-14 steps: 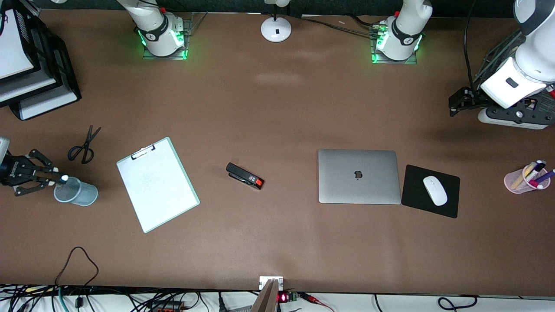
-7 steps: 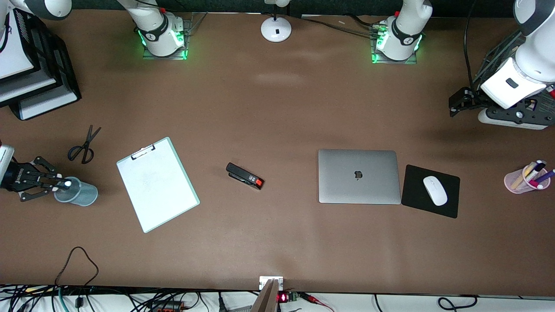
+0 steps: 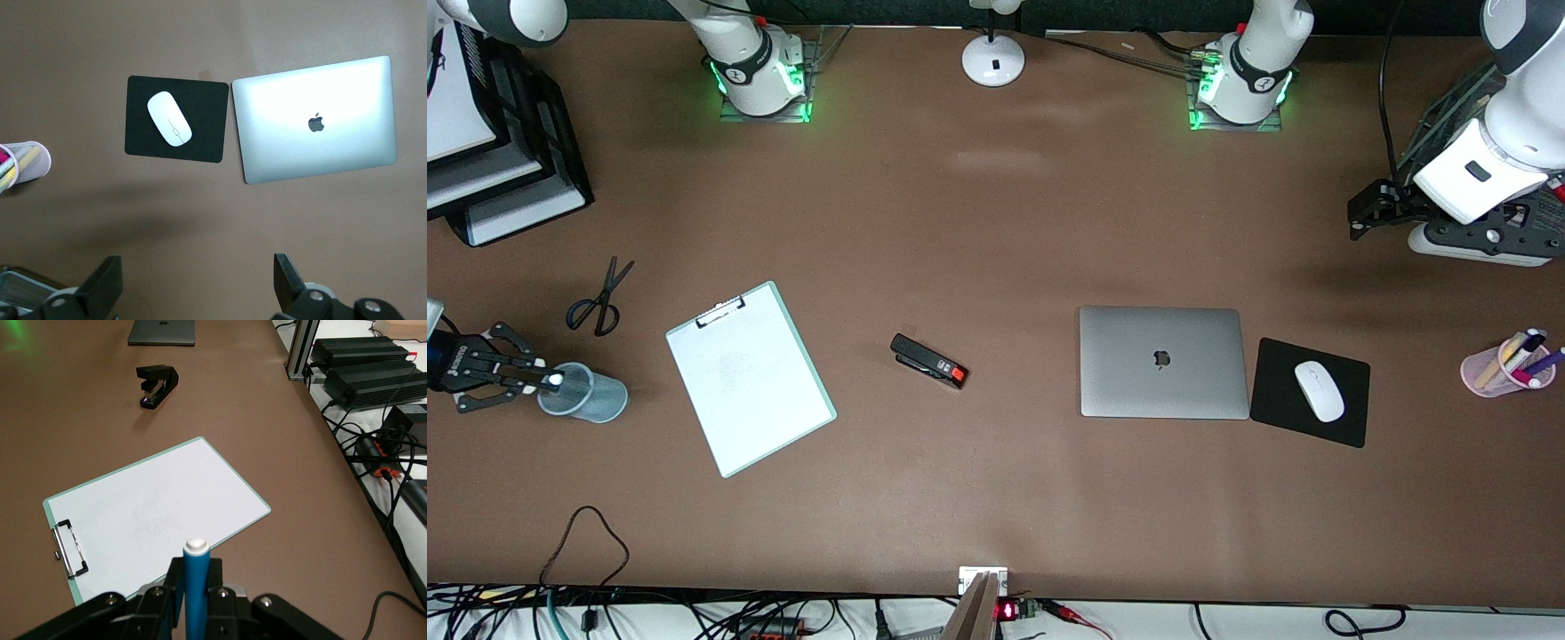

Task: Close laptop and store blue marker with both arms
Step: 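Carry the blue marker with the right gripper over the light blue cup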

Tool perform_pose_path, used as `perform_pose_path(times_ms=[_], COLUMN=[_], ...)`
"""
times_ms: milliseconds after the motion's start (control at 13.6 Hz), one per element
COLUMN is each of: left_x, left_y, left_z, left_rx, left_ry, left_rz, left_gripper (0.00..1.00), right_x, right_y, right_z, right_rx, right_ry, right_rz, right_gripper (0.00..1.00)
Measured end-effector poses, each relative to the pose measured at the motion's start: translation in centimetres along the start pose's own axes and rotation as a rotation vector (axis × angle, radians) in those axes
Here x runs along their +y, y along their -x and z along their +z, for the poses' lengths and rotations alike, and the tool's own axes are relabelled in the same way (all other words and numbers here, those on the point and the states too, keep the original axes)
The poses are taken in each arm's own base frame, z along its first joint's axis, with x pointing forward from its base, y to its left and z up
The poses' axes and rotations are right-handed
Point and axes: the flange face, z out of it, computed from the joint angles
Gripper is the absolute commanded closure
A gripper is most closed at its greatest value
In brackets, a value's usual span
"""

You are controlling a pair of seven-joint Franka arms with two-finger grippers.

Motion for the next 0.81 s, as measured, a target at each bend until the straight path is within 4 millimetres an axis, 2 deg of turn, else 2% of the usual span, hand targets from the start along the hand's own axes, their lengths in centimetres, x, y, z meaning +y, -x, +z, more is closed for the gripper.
perform_pose_path(times_ms=[587, 807], left_x=[-0.1, -0.1], left_y=[0.0, 0.0], left_z=[0.0, 0.0], left_rx=[0.0, 0.0], left_ry=[0.0, 0.0], left_rz=[-0.001, -0.001], left_gripper=[0.0, 0.0], right_x=[-1.0, -1.3], right_y=[4.9, 6.0], right_z=[1.0, 1.5], right_rx=[0.065, 0.073], right_ry=[0.027, 0.024], right_rz=[0.068, 0.081], right_gripper=[0.98, 0.98])
